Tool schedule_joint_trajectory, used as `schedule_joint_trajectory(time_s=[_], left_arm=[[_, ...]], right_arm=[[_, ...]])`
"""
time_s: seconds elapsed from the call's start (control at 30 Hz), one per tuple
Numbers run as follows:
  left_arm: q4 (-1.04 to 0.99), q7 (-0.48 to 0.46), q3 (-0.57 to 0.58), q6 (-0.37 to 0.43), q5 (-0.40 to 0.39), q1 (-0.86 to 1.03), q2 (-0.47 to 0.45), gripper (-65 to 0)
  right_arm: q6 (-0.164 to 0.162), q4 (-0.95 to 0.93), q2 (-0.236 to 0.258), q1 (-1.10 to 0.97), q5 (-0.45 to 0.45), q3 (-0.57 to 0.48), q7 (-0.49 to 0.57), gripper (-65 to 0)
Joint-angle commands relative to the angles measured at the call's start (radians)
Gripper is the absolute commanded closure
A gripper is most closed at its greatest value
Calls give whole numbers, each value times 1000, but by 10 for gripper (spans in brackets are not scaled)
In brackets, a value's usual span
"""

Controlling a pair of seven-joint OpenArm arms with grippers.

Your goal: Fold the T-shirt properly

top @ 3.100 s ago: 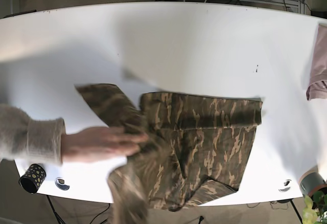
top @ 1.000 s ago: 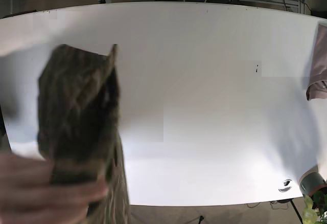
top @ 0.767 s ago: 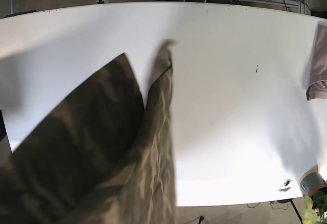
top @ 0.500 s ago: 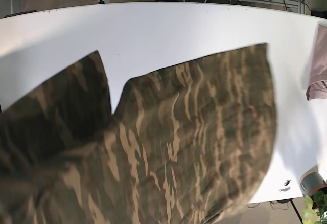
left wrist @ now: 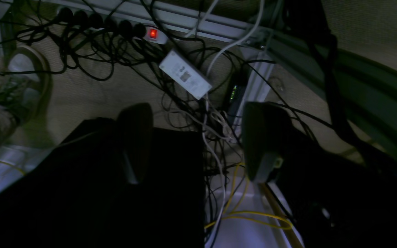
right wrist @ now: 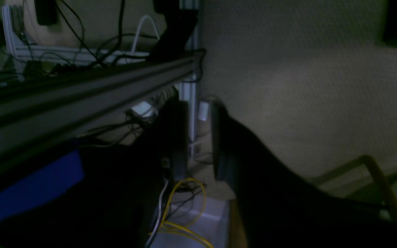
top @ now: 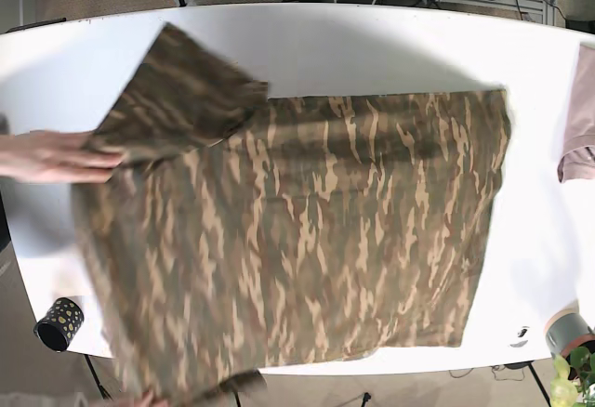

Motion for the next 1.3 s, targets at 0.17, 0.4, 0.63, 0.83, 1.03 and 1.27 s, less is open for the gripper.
schedule_joint_trajectory(time_s=[0.17,0.4,0.63,0.83,1.03,1.27], left_arm=[[5,-70,-1,2,1,14,-3,-374],[-6,-75,-1,0,5,26,-3,-374],[-97,23,-4,0,0,28,-8,-374],[-5,45,-7,0,-3,94,-23,-374],[267,46,-6,0,-3,242,17,-374],[555,51,-1,0,0,411,46,-374]], right_arm=[[11,4,13,-2,10,3,7,-103],[11,4,13,-36,10,3,1,-103],[3,98,15,-151,10,6,1,-103],[1,302,30,-288,11,6,-33,-103],[1,429,33,-400,82,103,-50,-106],[6,474,36,-459,60,176,-50,-105]])
